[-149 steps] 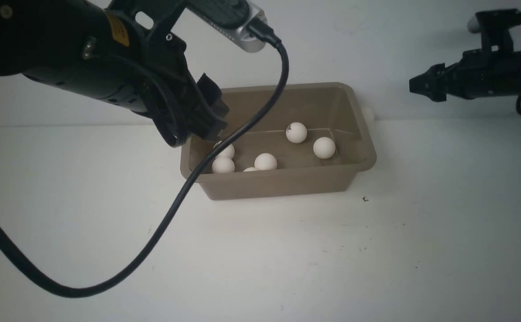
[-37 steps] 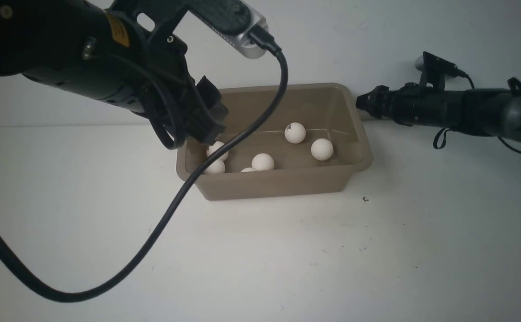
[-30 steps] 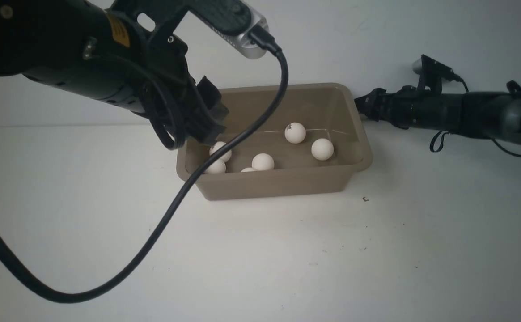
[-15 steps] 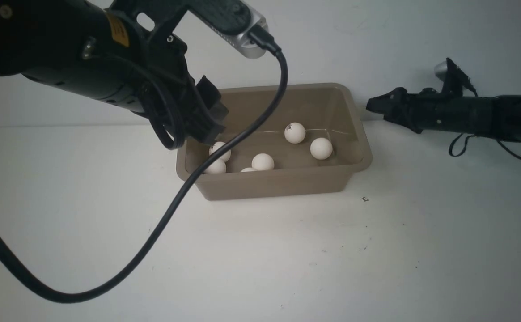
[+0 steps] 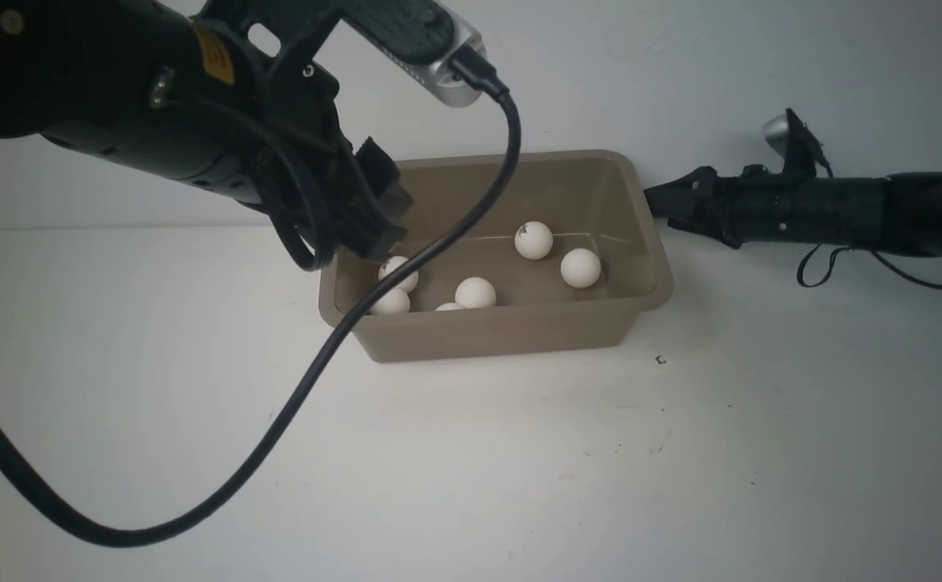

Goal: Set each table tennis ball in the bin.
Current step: Use the right arm to clamp the table tennis ball closest to it

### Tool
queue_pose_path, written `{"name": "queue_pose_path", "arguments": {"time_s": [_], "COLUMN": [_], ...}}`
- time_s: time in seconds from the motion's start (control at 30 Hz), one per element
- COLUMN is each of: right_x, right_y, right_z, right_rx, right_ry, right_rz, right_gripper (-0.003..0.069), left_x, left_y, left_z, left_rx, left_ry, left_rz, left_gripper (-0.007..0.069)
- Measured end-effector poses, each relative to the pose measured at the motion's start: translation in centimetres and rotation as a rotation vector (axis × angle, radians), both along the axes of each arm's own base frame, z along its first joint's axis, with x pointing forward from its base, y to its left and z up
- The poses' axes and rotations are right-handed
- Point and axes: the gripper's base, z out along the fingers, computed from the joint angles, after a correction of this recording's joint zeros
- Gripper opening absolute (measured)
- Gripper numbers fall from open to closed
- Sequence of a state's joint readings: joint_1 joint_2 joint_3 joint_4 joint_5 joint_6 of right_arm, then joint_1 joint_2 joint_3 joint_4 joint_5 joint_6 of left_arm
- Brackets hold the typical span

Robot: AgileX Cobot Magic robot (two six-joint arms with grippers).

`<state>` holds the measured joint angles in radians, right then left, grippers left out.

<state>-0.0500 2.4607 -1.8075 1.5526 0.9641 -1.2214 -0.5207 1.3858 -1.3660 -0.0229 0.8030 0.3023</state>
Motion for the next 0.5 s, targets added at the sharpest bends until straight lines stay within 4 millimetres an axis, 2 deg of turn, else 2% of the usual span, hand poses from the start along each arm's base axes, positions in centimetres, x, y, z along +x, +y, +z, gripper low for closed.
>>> {"name": "queue_pose_path", "arguments": {"time_s": [0.17,0.5], "right_x": [-0.02,0.11], "right_y": [0.49,0.2], "right_z": [-0.38,-0.77], "right_rx": [-0.043,-0.097], "right_ry": [0.018,0.026], "right_rz": [-0.003,-0.027], "right_gripper": [0.0475,0.0475], "left_x": [0.01,0.02], "left_y": [0.03,0.16], "left_z": [-0.01,-0.07], "left_rx": [0.005,0.023], "left_ry": [-0.001,-0.001], "left_rz": [0.0,0.003], "left_gripper": [0.0396,0.0396]}}
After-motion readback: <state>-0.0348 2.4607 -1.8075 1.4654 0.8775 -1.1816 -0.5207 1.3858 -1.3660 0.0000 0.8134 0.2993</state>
